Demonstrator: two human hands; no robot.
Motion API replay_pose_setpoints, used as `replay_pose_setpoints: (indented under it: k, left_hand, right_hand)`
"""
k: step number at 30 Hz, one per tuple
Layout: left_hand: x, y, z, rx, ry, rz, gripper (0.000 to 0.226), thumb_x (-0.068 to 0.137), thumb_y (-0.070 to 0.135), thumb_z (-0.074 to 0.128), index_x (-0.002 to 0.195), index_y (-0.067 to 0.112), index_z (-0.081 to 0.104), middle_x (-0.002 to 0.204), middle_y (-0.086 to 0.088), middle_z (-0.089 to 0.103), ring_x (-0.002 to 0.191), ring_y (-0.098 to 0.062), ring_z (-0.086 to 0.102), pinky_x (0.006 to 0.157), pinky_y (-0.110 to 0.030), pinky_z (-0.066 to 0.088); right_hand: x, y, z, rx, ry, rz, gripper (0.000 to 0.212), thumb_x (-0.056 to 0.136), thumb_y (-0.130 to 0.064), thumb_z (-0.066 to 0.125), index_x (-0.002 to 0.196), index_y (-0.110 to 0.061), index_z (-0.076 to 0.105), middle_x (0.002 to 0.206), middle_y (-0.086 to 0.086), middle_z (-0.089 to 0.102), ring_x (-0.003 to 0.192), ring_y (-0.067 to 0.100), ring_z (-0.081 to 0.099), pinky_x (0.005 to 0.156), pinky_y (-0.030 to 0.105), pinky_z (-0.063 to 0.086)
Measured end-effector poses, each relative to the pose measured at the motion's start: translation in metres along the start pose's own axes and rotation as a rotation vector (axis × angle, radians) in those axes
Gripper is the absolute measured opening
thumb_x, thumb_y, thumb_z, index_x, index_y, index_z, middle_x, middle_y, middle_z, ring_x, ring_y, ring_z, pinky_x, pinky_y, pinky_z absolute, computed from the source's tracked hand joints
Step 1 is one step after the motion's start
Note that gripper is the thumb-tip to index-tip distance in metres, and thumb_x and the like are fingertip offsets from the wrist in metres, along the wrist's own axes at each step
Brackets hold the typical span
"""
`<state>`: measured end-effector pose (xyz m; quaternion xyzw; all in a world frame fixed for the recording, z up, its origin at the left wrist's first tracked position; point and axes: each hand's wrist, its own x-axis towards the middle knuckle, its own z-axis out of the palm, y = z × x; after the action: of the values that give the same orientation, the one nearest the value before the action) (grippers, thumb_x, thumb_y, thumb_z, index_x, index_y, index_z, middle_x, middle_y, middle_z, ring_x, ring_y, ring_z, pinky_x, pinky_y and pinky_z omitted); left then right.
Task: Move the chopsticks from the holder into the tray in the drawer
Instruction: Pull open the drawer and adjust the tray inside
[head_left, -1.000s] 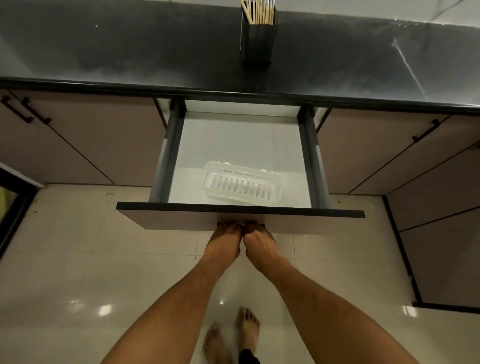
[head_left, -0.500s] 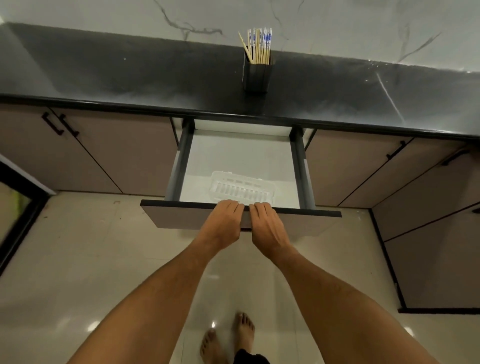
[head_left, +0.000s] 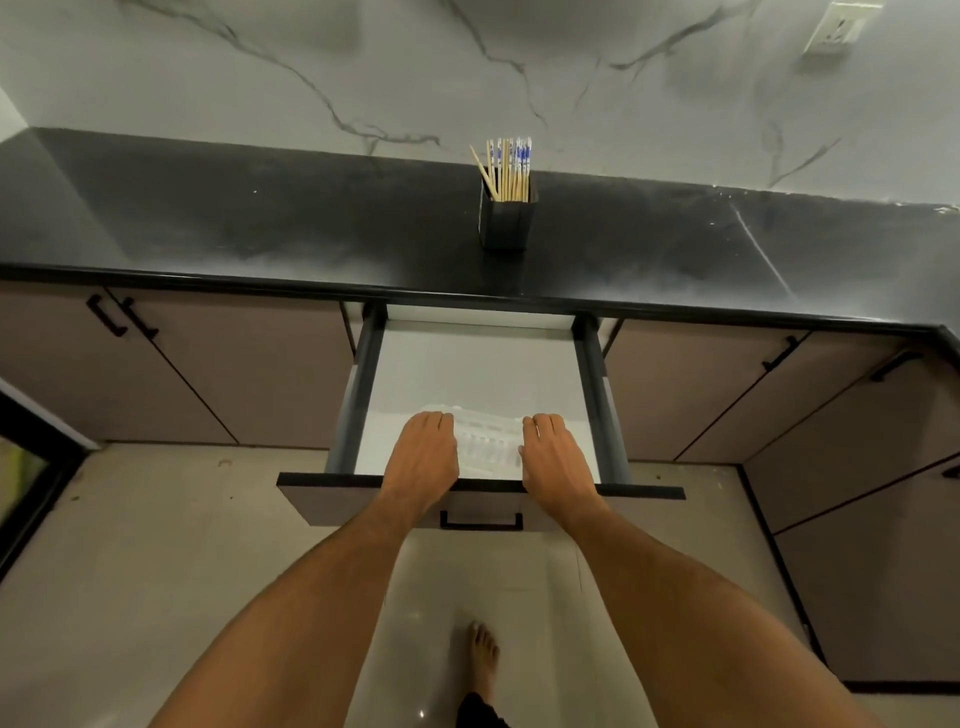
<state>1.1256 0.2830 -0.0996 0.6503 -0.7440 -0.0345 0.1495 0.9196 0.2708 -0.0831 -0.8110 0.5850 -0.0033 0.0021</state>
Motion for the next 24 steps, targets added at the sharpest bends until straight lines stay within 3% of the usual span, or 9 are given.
replay_pose_setpoints:
  k: [4,7,12,15,18,24]
  left_hand:
    - [0.032,-0.016,0.018,-0.050,-0.039,-0.089,0.029,0.098,0.010,0.050,0.125,0.005,0.060,0.121,-0.011,0.067,0.113,-0.025,0.061,0.106,-0.033,0.043]
    - [0.054,-0.028,0.035,-0.106,-0.059,-0.187,0.028,0.096,0.004,0.048,0.121,0.006,0.059,0.118,-0.010,0.067,0.109,-0.023,0.060,0.101,-0.030,0.045]
    - [0.076,-0.042,0.069,-0.175,-0.149,-0.437,0.027,0.094,-0.001,0.050,0.118,0.006,0.058,0.117,-0.011,0.063,0.108,-0.023,0.059,0.095,-0.031,0.050]
    - [0.086,-0.049,0.088,-0.245,-0.256,-0.591,0.025,0.094,-0.001,0.052,0.119,0.002,0.058,0.120,-0.015,0.064,0.110,-0.028,0.061,0.095,-0.036,0.053]
    - [0.090,-0.056,0.099,-0.289,-0.337,-0.711,0.024,0.095,-0.001,0.055,0.118,0.001,0.060,0.118,-0.017,0.066,0.107,-0.034,0.065,0.090,-0.038,0.056]
    - [0.088,-0.058,0.105,-0.315,-0.348,-0.852,0.014,0.092,0.000,0.060,0.105,0.003,0.064,0.109,-0.016,0.068,0.097,-0.034,0.068,0.075,-0.035,0.054]
  right_hand:
    - [0.034,0.013,0.019,0.057,-0.047,0.048,0.030,0.099,-0.009,0.046,0.128,-0.007,0.053,0.124,0.011,0.059,0.108,0.022,0.055,0.095,0.028,0.048]
    - [0.057,0.022,0.037,0.122,-0.110,0.127,0.028,0.092,0.000,0.041,0.115,-0.007,0.054,0.114,0.010,0.060,0.097,0.020,0.053,0.091,0.026,0.045]
    - [0.083,0.043,0.075,0.217,-0.304,0.296,0.024,0.097,-0.005,0.048,0.121,-0.003,0.051,0.122,0.013,0.058,0.110,0.025,0.058,0.095,0.028,0.046]
    - [0.091,0.055,0.095,0.256,-0.404,0.364,0.024,0.096,0.000,0.048,0.120,-0.001,0.051,0.120,0.014,0.060,0.108,0.027,0.063,0.080,0.026,0.046]
    - [0.098,0.060,0.106,0.291,-0.438,0.416,0.021,0.095,0.003,0.050,0.115,-0.002,0.054,0.114,0.014,0.064,0.102,0.028,0.065,0.072,0.026,0.043]
    - [0.114,0.063,0.108,0.324,-0.406,0.442,0.023,0.094,0.006,0.053,0.115,-0.001,0.057,0.110,0.014,0.067,0.099,0.027,0.067,0.080,0.028,0.053]
